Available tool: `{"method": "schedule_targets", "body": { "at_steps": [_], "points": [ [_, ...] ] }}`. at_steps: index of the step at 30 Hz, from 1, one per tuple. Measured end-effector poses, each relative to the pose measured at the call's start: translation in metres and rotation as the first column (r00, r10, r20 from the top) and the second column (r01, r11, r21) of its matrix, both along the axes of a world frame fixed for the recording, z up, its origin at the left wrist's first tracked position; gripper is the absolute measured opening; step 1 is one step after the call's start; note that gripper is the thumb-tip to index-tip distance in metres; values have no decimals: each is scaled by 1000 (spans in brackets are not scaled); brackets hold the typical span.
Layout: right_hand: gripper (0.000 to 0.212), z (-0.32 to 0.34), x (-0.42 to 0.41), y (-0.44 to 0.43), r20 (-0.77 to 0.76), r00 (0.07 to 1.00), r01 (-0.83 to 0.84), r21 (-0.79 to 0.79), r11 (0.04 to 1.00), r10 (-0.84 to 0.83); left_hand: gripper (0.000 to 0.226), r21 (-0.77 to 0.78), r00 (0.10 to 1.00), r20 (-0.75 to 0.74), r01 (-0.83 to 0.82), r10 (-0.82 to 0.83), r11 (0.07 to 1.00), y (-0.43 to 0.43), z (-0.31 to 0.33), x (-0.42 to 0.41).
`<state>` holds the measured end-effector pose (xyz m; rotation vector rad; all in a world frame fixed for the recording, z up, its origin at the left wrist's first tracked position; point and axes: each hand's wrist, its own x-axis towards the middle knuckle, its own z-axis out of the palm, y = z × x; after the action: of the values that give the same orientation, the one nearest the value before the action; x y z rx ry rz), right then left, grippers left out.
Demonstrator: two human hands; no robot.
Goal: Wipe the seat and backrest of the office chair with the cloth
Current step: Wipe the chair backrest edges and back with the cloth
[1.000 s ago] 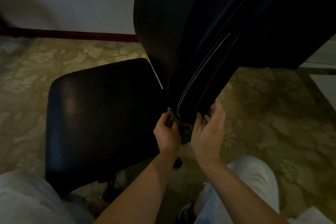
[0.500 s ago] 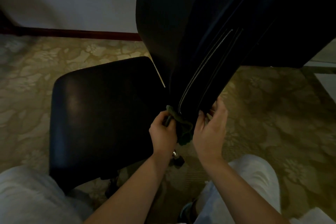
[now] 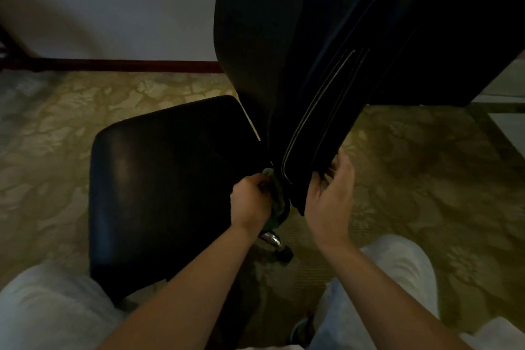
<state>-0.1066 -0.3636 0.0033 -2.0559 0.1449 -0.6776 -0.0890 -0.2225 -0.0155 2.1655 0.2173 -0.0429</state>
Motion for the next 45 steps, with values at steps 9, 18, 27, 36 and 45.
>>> {"method": "schedule_targets", "body": {
  "at_steps": [9,18,27,36,45],
  "points": [
    [49,74,-1,-11,58,995,-82,88,993,77,25,-47,954,287,101,-83,994,32,74,-12],
    [64,164,11,-23,163,983,-107,145,984,83,27,108,780,602,137,-174,985,20,173,8],
    [57,176,10,-27,166,978,-157,206,966,124,25,290,622,703,191,-345,938,-16,222,32],
    [58,171,13,-32,207,970,-161,175,971,123,21,154,678,703,148,-214,977,-38,215,38],
    [59,168,17,-33,245,963,-144,100,985,116,17,50,685,719,121,-120,991,-45,199,33]
  ]
}}
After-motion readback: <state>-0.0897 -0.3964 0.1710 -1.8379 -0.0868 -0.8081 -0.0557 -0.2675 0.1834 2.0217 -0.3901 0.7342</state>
